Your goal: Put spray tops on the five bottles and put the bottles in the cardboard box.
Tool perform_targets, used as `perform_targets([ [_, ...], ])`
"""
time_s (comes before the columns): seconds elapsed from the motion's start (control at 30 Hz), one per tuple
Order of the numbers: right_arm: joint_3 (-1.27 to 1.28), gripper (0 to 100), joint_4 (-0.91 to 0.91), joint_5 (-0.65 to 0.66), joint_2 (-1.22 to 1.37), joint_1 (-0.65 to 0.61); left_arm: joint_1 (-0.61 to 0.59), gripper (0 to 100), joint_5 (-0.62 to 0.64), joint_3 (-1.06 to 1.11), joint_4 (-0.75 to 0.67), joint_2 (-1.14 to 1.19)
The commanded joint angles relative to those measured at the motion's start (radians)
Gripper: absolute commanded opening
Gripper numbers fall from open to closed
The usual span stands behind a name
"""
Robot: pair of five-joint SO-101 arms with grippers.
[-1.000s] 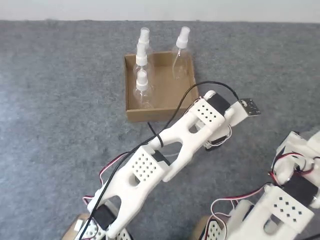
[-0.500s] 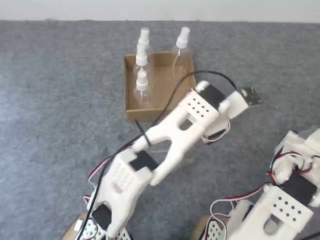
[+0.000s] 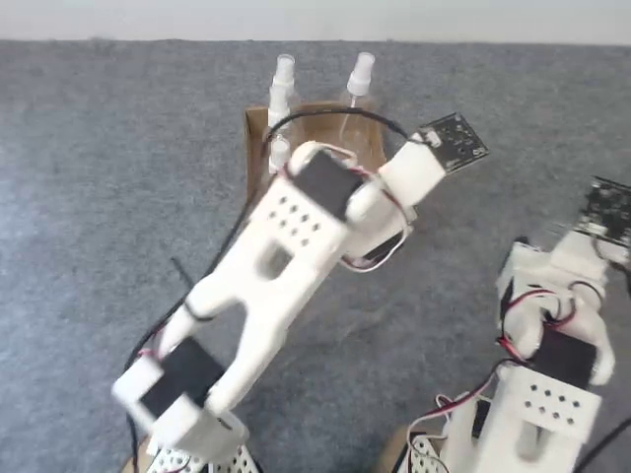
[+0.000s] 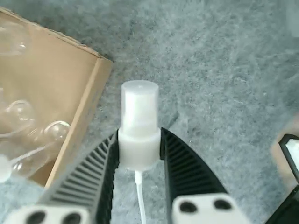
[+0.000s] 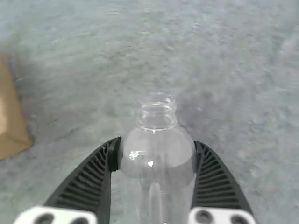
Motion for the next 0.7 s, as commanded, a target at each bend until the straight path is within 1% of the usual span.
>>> perform_targets([
  [0.0, -0.018, 10.0, 0.007, 0.021, -0.036, -0.114, -0.009, 3, 0.005, 0.05, 0.025, -0.207],
  [0.23, -0.02, 10.0, 0.007, 0.017, -0.036, -0.272, -0.015, 3, 0.005, 0.186, -0.017, -0.387],
  [0.47, -0.041, 10.1, -0.001, 0.017, -0.036, -0.39, -0.143, 3, 0.005, 0.208, -0.018, -0.545],
  [0.57, -0.066, 10.1, -0.002, 0.017, -0.036, -0.456, -0.176, 3, 0.006, 0.211, -0.018, -0.601],
  [0.67, -0.078, 10.1, -0.005, 0.018, -0.036, -0.529, -0.204, 3, 0.054, 0.211, -0.032, -0.654],
])
